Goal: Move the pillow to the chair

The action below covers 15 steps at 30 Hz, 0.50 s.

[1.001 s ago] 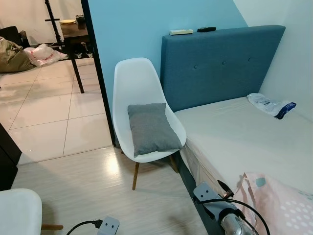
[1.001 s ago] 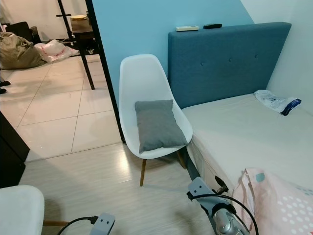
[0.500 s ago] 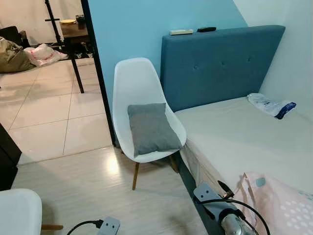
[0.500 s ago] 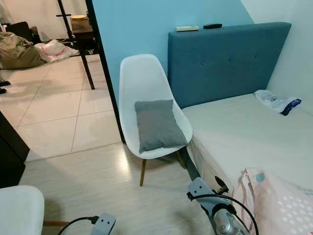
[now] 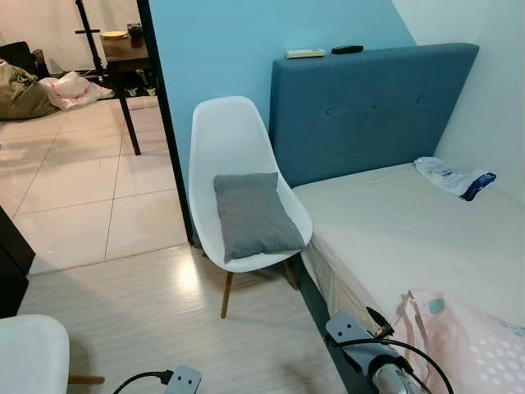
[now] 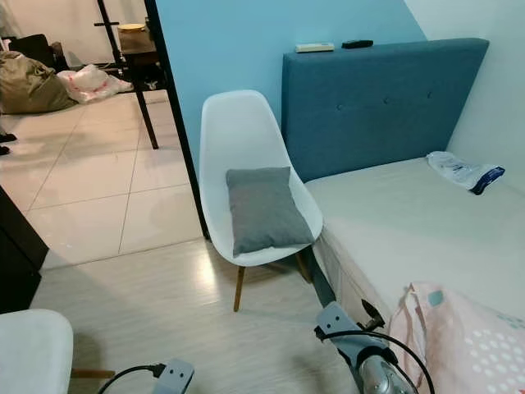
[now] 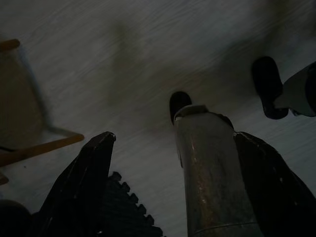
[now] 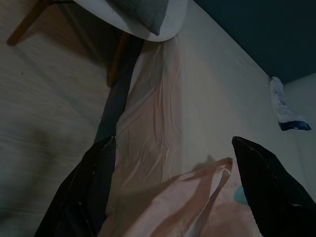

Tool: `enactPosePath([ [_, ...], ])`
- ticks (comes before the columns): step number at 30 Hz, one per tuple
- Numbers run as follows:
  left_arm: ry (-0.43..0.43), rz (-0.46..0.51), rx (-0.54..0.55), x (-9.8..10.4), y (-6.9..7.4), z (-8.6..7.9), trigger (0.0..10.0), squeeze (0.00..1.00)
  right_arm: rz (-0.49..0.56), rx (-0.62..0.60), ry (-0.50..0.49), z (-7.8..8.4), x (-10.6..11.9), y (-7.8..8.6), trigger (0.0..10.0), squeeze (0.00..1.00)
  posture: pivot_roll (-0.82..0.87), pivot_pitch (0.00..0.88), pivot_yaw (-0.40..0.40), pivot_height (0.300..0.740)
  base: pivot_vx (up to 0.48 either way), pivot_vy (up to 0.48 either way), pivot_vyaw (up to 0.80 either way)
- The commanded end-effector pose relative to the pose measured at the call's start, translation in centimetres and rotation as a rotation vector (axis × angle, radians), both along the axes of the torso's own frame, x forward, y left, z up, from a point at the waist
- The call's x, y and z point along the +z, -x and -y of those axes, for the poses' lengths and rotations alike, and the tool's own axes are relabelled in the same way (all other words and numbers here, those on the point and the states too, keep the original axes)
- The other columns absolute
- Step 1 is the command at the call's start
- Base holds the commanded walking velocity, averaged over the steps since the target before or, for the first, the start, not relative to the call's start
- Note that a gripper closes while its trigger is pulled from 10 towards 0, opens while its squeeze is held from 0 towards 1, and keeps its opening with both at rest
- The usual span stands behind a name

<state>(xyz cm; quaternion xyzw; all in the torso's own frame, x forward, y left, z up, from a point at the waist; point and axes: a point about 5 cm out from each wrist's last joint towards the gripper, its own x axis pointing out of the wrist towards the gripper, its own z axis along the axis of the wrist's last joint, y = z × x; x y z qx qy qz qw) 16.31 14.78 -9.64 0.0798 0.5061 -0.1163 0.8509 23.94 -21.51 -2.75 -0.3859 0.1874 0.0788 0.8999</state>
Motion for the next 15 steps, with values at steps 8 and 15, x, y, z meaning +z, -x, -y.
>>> enactPosePath([
  [8, -0.003, -0.014, -0.005, -0.17, 0.41, 0.06, 10.0, 0.00, 0.012, -0.004, -0.013, -0.24, -0.02, 0.06, 10.0, 0.00, -0.02, 0.000, -0.044, 0.740, 0.000, 0.000, 0.00],
  [15, -0.003, -0.012, -0.001, -0.14, 0.34, 0.00, 10.0, 0.00, 0.012, -0.004, -0.013, -0.27, 0.00, 0.01, 10.0, 0.00, -0.02, 0.000, -0.045, 0.740, 0.000, 0.000, 0.00],
])
